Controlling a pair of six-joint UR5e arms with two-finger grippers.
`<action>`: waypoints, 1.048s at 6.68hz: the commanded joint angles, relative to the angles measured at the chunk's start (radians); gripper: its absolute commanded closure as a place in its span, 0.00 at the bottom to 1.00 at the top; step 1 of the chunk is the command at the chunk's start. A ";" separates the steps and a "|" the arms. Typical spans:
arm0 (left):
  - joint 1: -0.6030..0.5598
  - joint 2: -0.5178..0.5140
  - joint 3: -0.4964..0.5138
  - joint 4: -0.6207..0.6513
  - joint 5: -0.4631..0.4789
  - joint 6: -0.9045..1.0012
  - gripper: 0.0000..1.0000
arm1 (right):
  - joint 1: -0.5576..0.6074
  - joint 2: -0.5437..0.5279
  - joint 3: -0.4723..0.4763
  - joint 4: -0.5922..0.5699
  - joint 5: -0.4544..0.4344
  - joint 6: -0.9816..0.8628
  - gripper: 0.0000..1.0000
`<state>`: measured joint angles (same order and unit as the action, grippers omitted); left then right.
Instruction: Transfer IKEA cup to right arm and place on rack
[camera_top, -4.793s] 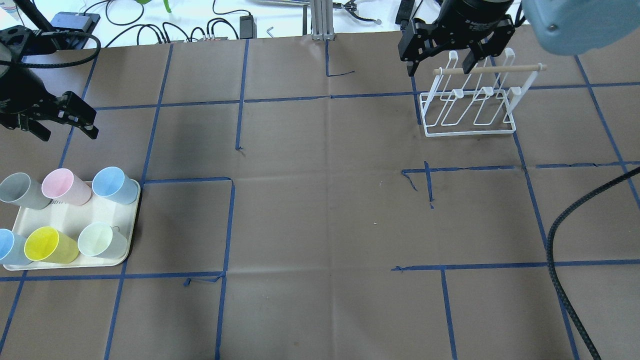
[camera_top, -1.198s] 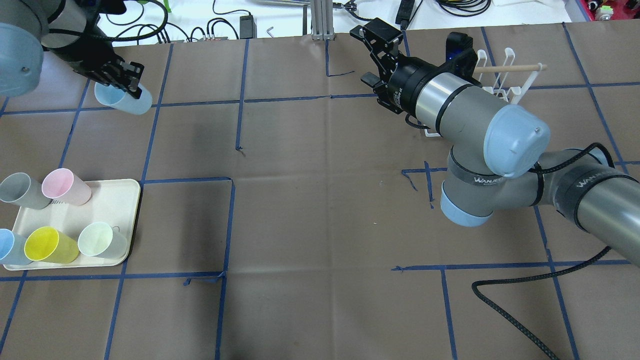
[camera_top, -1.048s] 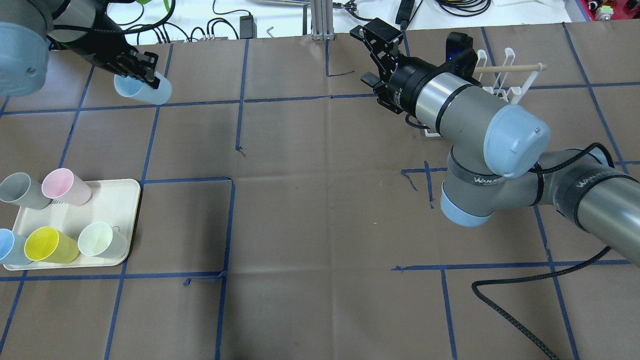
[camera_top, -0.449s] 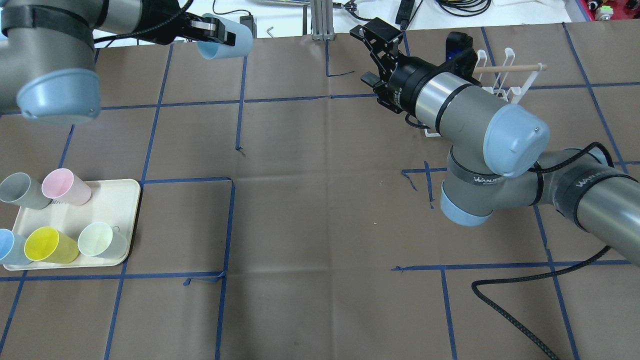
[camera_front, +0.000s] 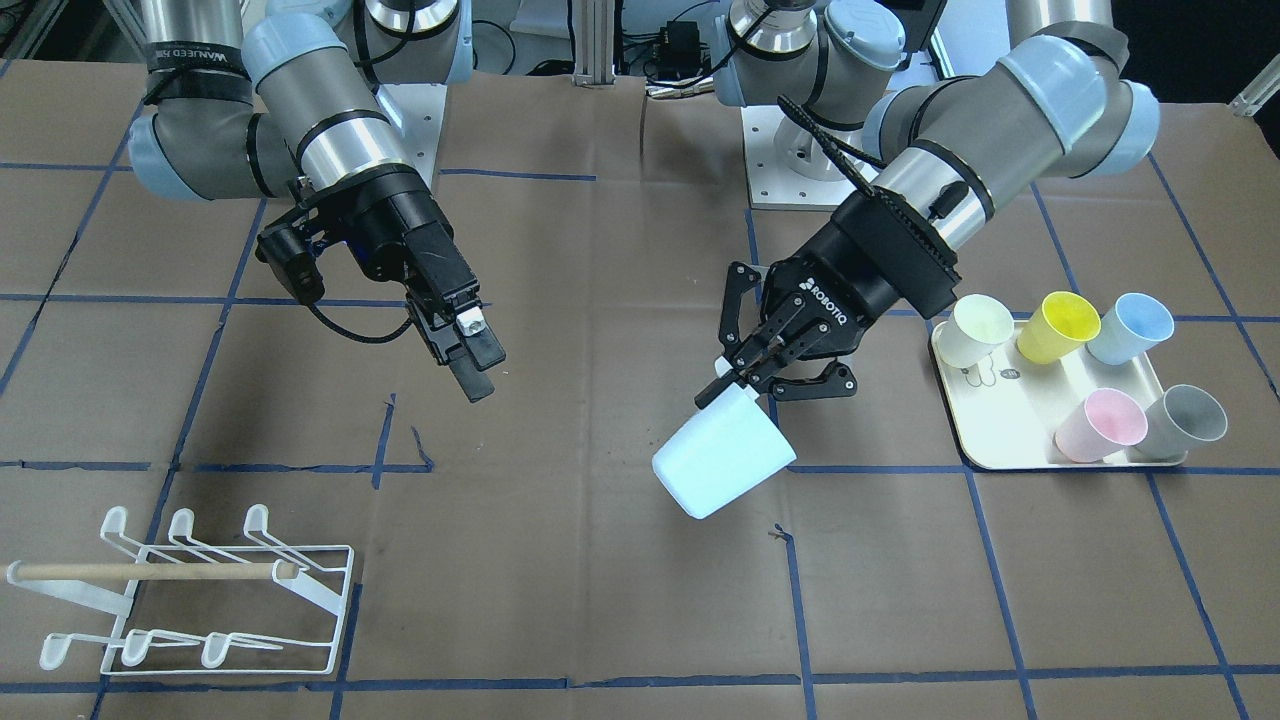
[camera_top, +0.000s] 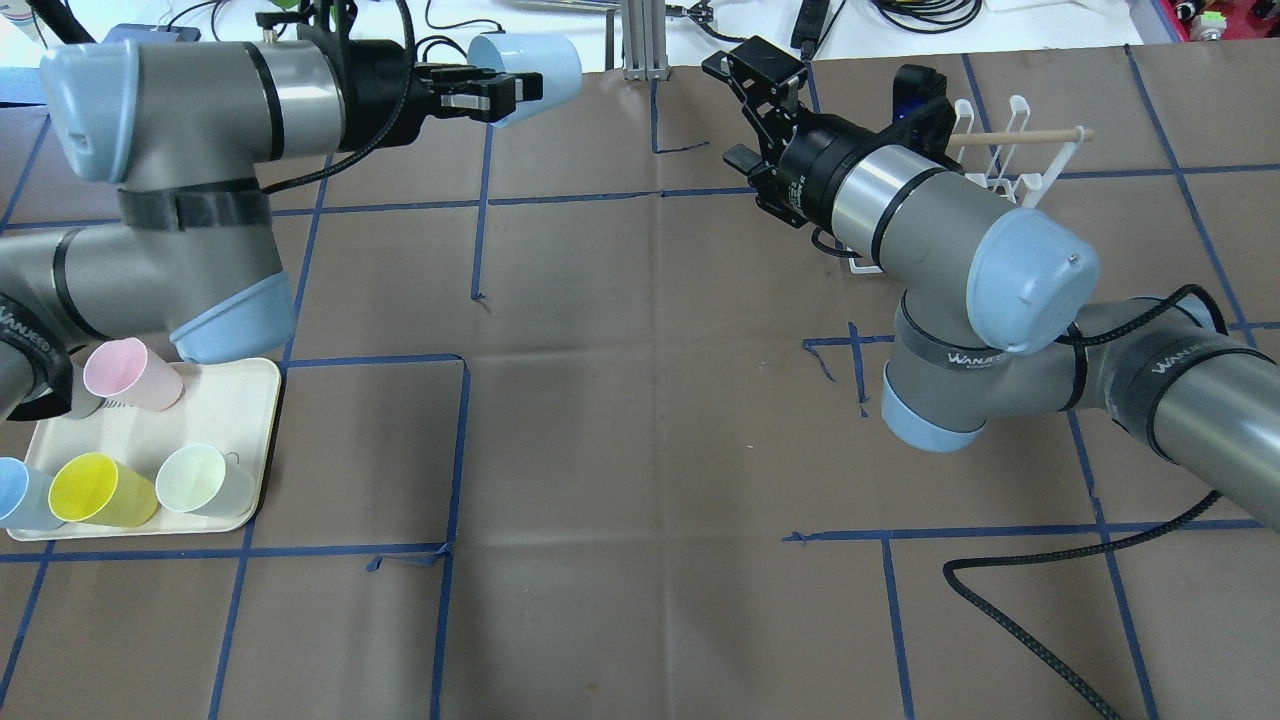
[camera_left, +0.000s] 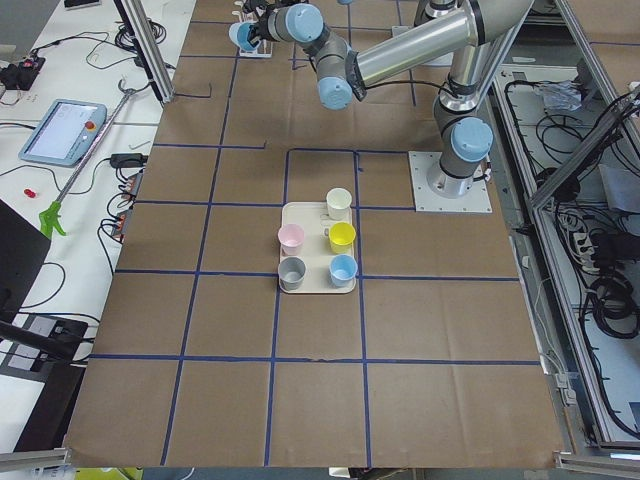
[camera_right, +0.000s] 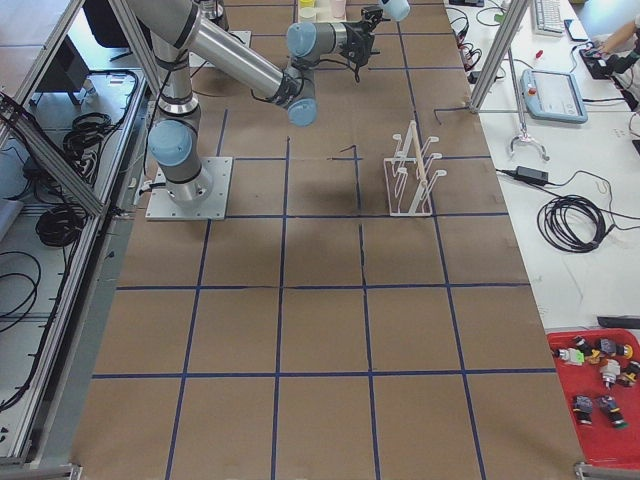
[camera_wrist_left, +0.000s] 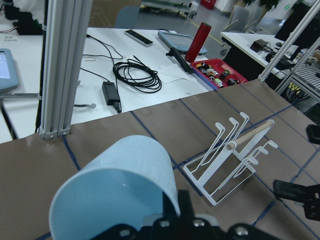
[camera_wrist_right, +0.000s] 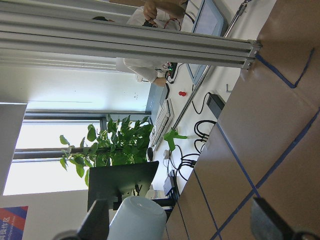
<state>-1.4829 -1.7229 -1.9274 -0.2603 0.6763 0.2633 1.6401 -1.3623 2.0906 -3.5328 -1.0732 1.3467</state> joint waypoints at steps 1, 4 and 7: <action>0.000 -0.029 -0.131 0.306 -0.081 -0.006 0.99 | 0.000 0.000 0.002 0.002 -0.001 0.000 0.00; -0.032 -0.099 -0.183 0.639 -0.110 -0.200 0.96 | -0.003 -0.001 -0.001 -0.009 -0.016 0.125 0.00; -0.062 -0.104 -0.183 0.641 -0.098 -0.202 0.96 | 0.001 -0.001 0.022 -0.130 -0.083 0.177 0.00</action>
<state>-1.5405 -1.8257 -2.1099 0.3779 0.5775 0.0626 1.6405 -1.3652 2.1044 -3.6475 -1.1410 1.5148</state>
